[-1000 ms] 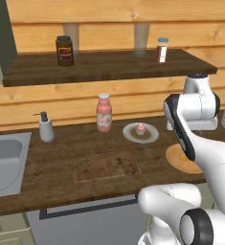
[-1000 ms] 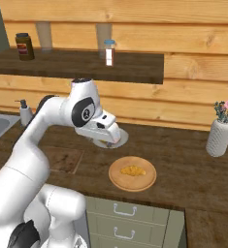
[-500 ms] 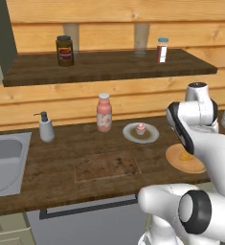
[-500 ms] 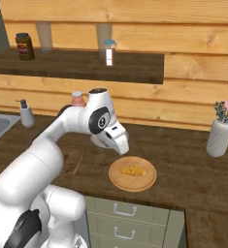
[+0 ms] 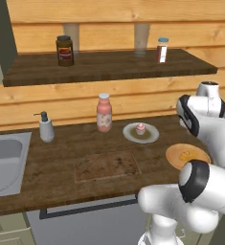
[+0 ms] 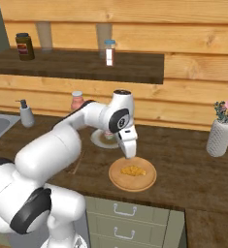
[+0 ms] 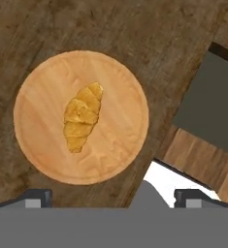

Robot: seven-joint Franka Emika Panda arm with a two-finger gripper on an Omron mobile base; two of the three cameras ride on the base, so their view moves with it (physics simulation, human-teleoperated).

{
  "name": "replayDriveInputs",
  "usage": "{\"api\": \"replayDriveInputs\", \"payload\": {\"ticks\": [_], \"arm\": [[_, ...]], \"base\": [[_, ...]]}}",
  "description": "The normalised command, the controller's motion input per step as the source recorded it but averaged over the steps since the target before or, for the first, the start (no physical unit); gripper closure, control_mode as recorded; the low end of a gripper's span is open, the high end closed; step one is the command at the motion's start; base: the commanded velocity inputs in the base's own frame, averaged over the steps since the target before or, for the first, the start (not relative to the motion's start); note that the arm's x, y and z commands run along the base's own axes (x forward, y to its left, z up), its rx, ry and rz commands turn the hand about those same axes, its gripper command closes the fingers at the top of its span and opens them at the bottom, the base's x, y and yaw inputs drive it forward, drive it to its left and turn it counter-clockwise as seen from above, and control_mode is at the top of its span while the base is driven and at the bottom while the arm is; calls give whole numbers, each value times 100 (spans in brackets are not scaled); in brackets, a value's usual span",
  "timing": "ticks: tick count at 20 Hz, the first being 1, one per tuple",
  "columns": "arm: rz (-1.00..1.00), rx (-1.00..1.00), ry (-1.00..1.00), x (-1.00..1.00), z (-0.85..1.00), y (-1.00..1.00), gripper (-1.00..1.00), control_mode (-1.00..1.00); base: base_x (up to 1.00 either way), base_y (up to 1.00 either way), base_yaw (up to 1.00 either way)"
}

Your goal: From the different types of pastries on the counter, select a croissant and place it on the cutting board. Then retrieve a jar of jam from the cabinet and place it alongside the croissant on the cutting board.

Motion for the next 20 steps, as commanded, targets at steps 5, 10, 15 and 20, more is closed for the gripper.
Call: {"api": "replayDriveInputs", "payload": {"ticks": [5,10,15,20], "arm": [[-18,4,0,2,-45,0,-100,-100],[-13,0,0,10,-49,0,-100,-100],[-10,0,0,40,-34,0,-100,-100],[-2,0,0,39,-21,-16,-100,-100]], "base": [[0,0,0],[0,0,0],[0,0,0],[0,0,0]]}}
